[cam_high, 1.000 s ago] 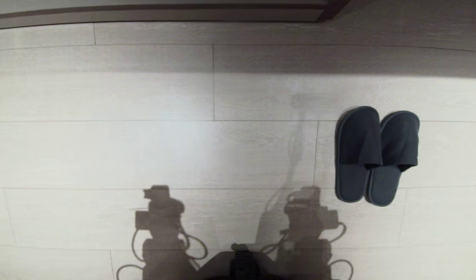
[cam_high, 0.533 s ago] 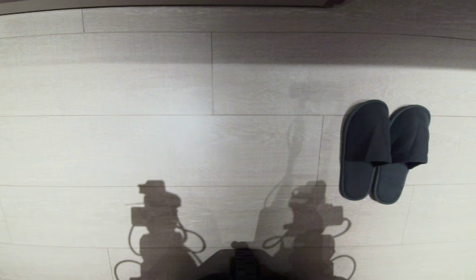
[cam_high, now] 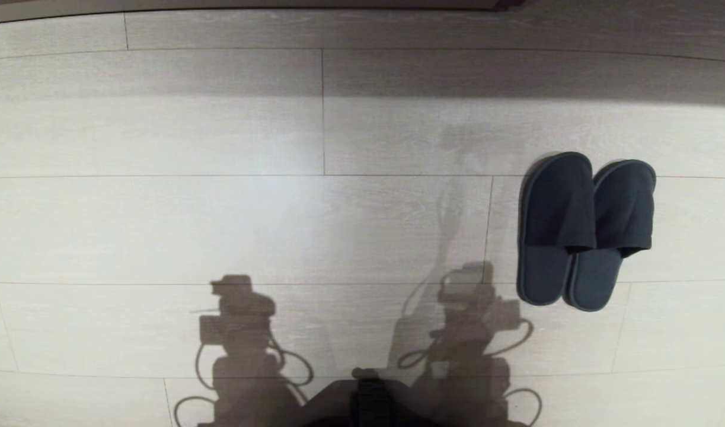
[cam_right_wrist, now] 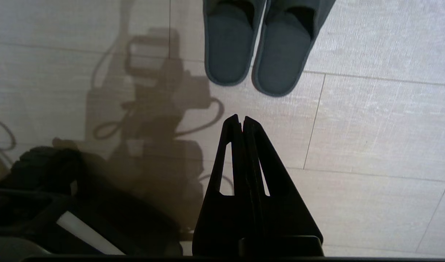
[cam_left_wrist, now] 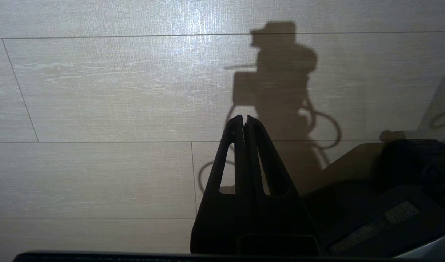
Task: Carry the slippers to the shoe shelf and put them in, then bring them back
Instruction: Pick up the slippers on the floor
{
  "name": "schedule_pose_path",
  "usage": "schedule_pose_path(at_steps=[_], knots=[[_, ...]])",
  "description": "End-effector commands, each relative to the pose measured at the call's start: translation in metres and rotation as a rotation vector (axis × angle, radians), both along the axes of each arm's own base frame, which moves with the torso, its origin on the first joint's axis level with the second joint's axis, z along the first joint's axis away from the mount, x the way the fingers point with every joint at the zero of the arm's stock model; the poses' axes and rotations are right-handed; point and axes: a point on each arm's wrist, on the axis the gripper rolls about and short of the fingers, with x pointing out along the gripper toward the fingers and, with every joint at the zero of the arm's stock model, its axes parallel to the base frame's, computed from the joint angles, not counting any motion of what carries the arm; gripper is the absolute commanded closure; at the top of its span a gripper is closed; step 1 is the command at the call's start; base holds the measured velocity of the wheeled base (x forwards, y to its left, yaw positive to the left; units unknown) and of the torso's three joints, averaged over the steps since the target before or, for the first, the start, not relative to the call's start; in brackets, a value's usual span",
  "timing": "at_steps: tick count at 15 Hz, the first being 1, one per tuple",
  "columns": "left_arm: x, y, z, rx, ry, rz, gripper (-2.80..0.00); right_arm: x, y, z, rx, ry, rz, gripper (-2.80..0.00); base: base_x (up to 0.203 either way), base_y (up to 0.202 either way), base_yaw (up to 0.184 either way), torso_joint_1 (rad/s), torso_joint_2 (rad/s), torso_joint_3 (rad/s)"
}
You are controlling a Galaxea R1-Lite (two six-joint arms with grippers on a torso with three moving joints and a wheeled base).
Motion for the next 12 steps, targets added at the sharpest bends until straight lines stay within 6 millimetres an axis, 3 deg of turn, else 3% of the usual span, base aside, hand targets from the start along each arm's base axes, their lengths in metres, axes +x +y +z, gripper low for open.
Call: schedule_pose_path(at_steps=[1,3,6,10,12], knots=[[0.000,0.000,0.000,-0.001,0.000,-0.001,0.00,0.010,0.000,0.018,0.002,0.056,0.004,0.00,0.000,0.000,0.000,0.000,0.00,0.000],[0.000,0.000,0.000,-0.001,-0.001,0.000,0.00,0.034,0.000,0.039,0.016,0.122,0.008,0.00,0.000,0.000,0.000,0.000,0.00,0.000],[0.000,0.000,0.000,-0.001,0.000,-0.001,0.00,0.088,0.000,0.057,0.024,0.209,0.009,0.00,0.000,0.000,0.000,0.000,0.00,0.000],[0.000,0.000,0.000,0.000,0.000,0.000,0.00,0.170,0.000,0.048,0.014,0.304,0.004,0.00,0.000,0.000,0.000,0.000,0.00,0.000],[0.000,0.000,0.000,0.000,-0.002,0.000,0.00,0.201,-0.001,0.036,-0.005,0.308,-0.008,0.00,0.000,0.000,0.000,0.000,0.00,0.000]])
